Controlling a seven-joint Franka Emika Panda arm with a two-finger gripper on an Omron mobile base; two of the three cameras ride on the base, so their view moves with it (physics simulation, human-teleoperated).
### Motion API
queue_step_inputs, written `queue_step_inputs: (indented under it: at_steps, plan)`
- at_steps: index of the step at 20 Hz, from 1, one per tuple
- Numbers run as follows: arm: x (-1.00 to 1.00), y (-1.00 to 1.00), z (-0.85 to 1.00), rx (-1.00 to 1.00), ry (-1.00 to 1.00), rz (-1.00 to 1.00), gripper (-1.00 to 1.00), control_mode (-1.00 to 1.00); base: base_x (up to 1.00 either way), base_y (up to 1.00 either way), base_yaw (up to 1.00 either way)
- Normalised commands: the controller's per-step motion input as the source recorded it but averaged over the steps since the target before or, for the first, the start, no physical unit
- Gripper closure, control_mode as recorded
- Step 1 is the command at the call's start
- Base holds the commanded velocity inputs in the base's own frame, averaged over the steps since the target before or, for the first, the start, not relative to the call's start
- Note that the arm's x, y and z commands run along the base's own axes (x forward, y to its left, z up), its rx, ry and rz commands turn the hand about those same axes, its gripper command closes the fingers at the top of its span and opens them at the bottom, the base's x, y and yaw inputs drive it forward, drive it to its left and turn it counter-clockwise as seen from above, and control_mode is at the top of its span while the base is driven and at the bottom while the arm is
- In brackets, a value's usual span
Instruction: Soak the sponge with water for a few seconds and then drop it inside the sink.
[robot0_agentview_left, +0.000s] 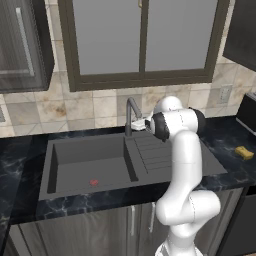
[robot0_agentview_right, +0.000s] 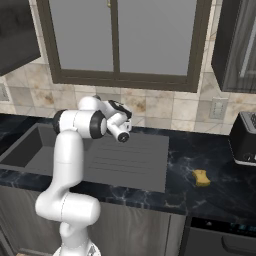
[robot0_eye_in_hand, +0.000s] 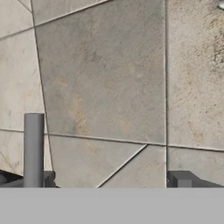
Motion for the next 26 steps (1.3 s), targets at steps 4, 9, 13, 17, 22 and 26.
queue_step_inputs:
  at_steps: [4,9,13,17,22,26]
  plan:
    - [0.22,-0.26,-0.20,0.00,0.00,-0.06,-1.00,-1.00,0.00,0.00,0.00]
    - [0.20,-0.26,-0.21,0.00,0.00,-0.05,-1.00,-1.00,0.00,0.00,0.00]
    - [0.22,-0.30,-0.21,0.00,0.00,-0.05,-1.00,-1.00,0.00,0.00,0.00]
    - [0.24,-0.30,-0.21,0.00,0.00,-0.05,-1.00,-1.00,0.00,0.00,0.00]
    - [0.23,-0.32,-0.22,0.00,0.00,-0.05,-1.00,-1.00,0.00,0.00,0.00]
    - [0.25,-0.32,-0.23,0.00,0.00,-0.05,-1.00,-1.00,0.00,0.00,0.00]
